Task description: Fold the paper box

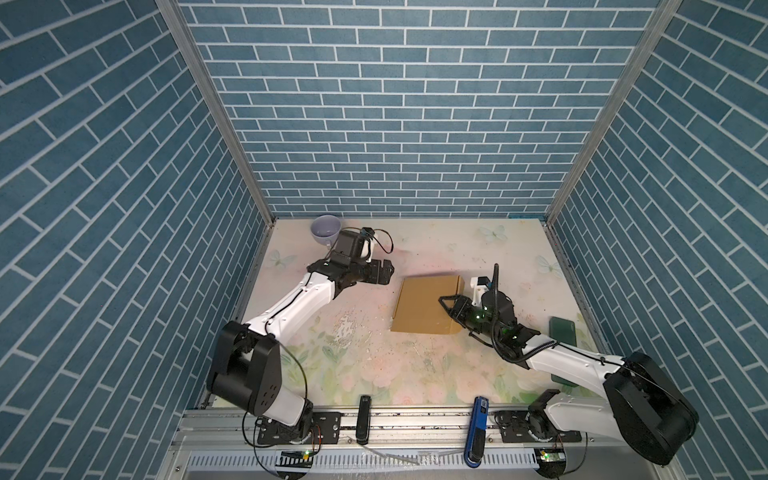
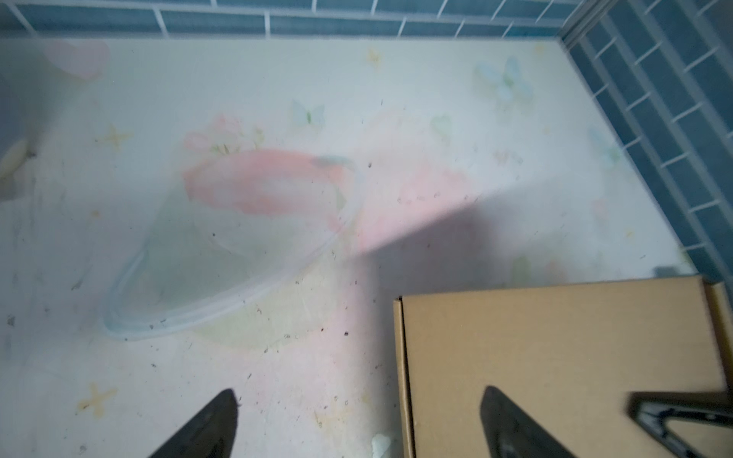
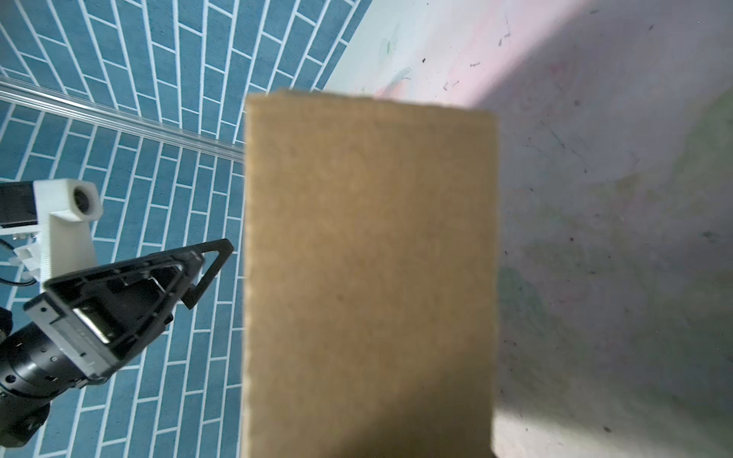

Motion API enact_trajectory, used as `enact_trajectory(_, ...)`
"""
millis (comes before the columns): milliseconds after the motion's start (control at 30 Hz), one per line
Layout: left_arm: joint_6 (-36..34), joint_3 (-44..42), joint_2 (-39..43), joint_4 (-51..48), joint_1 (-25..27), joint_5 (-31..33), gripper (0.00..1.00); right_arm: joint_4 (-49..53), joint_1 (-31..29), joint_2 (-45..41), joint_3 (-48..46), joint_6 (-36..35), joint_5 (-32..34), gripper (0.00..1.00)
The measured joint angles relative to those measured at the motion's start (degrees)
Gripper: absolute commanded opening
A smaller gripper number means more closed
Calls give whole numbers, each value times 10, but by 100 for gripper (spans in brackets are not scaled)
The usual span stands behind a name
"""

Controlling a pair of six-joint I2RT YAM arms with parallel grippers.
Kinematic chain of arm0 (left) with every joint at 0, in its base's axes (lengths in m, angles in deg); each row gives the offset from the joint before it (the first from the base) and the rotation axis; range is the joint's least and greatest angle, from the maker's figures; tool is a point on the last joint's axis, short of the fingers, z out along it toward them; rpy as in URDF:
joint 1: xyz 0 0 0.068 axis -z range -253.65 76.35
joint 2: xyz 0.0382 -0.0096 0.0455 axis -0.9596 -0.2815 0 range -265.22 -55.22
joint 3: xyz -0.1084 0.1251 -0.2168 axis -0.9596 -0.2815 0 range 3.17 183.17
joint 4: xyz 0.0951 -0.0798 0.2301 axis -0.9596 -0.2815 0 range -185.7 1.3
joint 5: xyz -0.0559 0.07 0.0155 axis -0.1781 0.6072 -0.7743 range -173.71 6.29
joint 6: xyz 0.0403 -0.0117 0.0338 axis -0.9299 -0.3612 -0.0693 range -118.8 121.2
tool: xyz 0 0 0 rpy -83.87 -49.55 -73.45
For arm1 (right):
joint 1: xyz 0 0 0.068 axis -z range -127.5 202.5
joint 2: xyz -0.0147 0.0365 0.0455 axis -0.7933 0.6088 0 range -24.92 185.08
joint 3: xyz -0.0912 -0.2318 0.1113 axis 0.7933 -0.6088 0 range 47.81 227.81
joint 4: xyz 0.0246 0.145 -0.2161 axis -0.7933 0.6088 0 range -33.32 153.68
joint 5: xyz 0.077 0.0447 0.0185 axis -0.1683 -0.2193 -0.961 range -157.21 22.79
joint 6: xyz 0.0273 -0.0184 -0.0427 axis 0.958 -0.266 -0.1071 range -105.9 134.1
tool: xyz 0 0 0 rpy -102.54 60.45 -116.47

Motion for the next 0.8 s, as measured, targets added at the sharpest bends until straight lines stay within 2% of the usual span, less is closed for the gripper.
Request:
enact_trajectory(133,13,-20,25,41,-28,-69,100,108,44,-56,61,-44,-51,22)
enact_trajectory(333,63,-67,-19,144,-35,-193,100,209,114,-106,164,-98,-148,20)
enact_trajectory(533,166,-94,-76,302,-42,-296,100,257,165,-90,193,-129,-236,17)
enact_trajectory(800,270,-95,-101,485,-43,-360,100,272,206,-58,195,-141,-299,14)
